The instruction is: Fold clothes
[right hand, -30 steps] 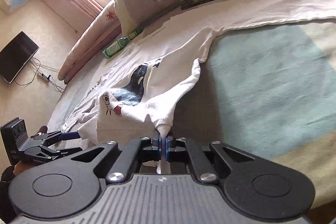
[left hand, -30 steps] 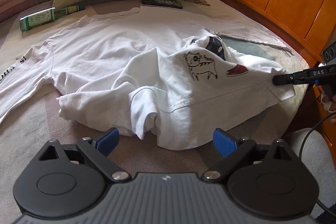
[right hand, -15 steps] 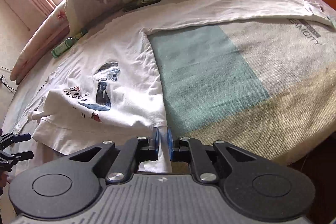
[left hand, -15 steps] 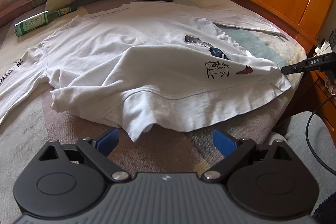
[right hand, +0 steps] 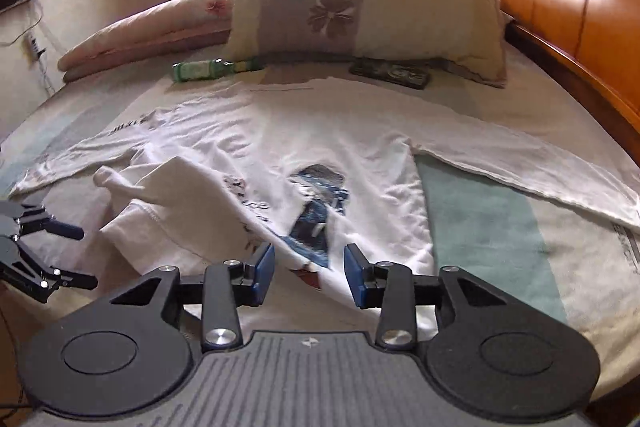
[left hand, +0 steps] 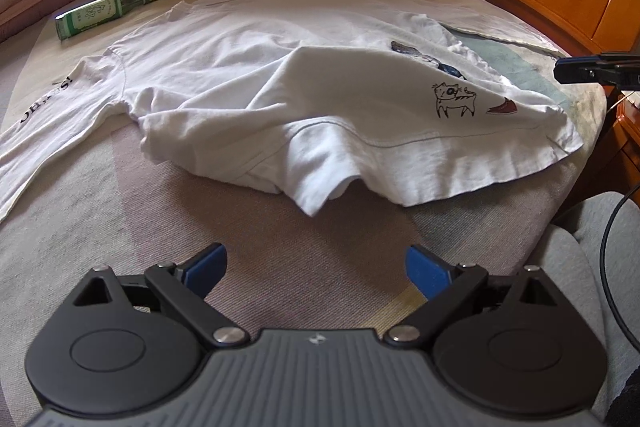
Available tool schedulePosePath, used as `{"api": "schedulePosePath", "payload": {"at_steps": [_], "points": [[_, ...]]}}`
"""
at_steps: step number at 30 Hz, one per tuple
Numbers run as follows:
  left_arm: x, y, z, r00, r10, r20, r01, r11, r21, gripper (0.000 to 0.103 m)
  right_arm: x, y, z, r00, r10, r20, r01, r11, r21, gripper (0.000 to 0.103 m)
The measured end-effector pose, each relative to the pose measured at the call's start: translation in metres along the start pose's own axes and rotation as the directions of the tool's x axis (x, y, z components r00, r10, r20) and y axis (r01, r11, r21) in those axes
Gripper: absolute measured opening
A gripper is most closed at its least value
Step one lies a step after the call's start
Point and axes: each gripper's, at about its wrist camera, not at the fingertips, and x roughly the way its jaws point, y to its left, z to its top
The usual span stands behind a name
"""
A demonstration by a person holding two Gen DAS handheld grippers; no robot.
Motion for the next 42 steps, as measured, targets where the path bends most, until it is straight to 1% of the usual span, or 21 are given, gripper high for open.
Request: {"api": "schedulePosePath", "payload": {"at_steps": [2,4,7,10,12,14,15,17,20,21,22,25,28,30,32,34,39,42], "points": [[-0.004,0.01,-0.006,1.0,0.011,0.003,-0.011,1.0,-0.019,0.096,0.016,0.037,0.008,0.999,0.036,-0.012,-0.037,0.993,-0.115,0.054],[-0.009,0.019,-0.012,1.0,0.025,0.004,-0.025,0.999,-0.028,0.096,0.033,0.071,0.018,0.996,0.082,-0.027,-0.086,0.975,-0.205,0.056],[-0.017,0.031,-0.021,0.998,0.057,0.007,-0.057,0.998,-0.024,0.096,0.054,0.113,0.03,0.991,0.134,-0.032,-0.137,0.939,-0.317,0.056],[-0.025,0.045,-0.03,0.995,0.103,0.005,-0.102,0.994,-0.029,0.096,0.079,0.156,0.038,0.984,0.17,-0.057,-0.178,0.887,-0.427,0.057],[-0.031,0.056,-0.036,0.992,0.129,0.003,-0.129,0.991,-0.047,0.096,0.096,0.176,0.038,0.979,0.184,-0.084,-0.202,0.858,-0.473,0.057],[-0.033,0.066,-0.041,0.99,0.139,0.002,-0.139,0.987,-0.08,0.096,0.112,0.192,0.035,0.973,0.205,-0.105,-0.23,0.835,-0.501,0.057],[-0.034,0.07,-0.043,0.99,0.142,0.002,-0.142,0.985,-0.094,0.096,0.119,0.198,0.033,0.971,0.213,-0.111,-0.239,0.829,-0.505,0.057],[-0.035,0.075,-0.046,0.989,0.146,0.004,-0.144,0.983,-0.113,0.096,0.134,0.204,0.03,0.972,0.203,-0.122,-0.237,0.825,-0.513,0.057],[-0.033,0.077,-0.048,0.99,0.141,0.005,-0.139,0.982,-0.124,0.096,0.148,0.204,0.03,0.978,0.17,-0.125,-0.21,0.823,-0.528,0.054],[-0.033,0.078,-0.048,0.99,0.138,0.005,-0.136,0.983,-0.125,0.096,0.15,0.2,0.032,0.979,0.161,-0.121,-0.201,0.828,-0.523,0.054],[-0.032,0.078,-0.048,0.991,0.135,0.007,-0.133,0.983,-0.125,0.096,0.152,0.196,0.036,0.981,0.153,-0.118,-0.192,0.835,-0.516,0.053],[-0.029,0.077,-0.046,0.992,0.123,0.014,-0.121,0.985,-0.123,0.096,0.159,0.173,0.053,0.987,0.125,-0.1,-0.157,0.875,-0.458,0.053],[-0.026,0.074,-0.043,0.994,0.106,0.024,-0.102,0.988,-0.113,0.096,0.161,0.144,0.073,0.998,0.052,-0.047,-0.066,0.931,-0.36,0.053],[-0.025,0.071,-0.042,0.995,0.092,0.03,-0.089,0.991,-0.102,0.096,0.157,0.121,0.085,0.999,0.03,-0.019,-0.034,0.964,-0.263,0.053],[-0.023,0.069,-0.041,0.996,0.083,0.032,-0.079,0.992,-0.1,0.096,0.153,0.099,0.093,0.999,-0.033,0.008,0.034,0.981,-0.19,0.053],[-0.021,0.068,-0.04,0.997,0.075,0.034,-0.071,0.992,-0.1,0.096,0.148,0.084,0.096,0.998,-0.068,0.01,0.069,0.985,-0.156,0.054],[-0.017,0.067,-0.037,0.998,0.045,0.047,-0.039,0.993,-0.108,0.096,0.128,0.072,0.085,0.997,-0.079,0.011,0.08,0.985,-0.152,0.056],[-0.012,0.07,-0.034,0.998,0.015,0.054,-0.008,0.992,-0.125,0.096,0.107,0.074,0.067,0.999,-0.033,0.012,0.035,0.987,-0.155,0.066]]}}
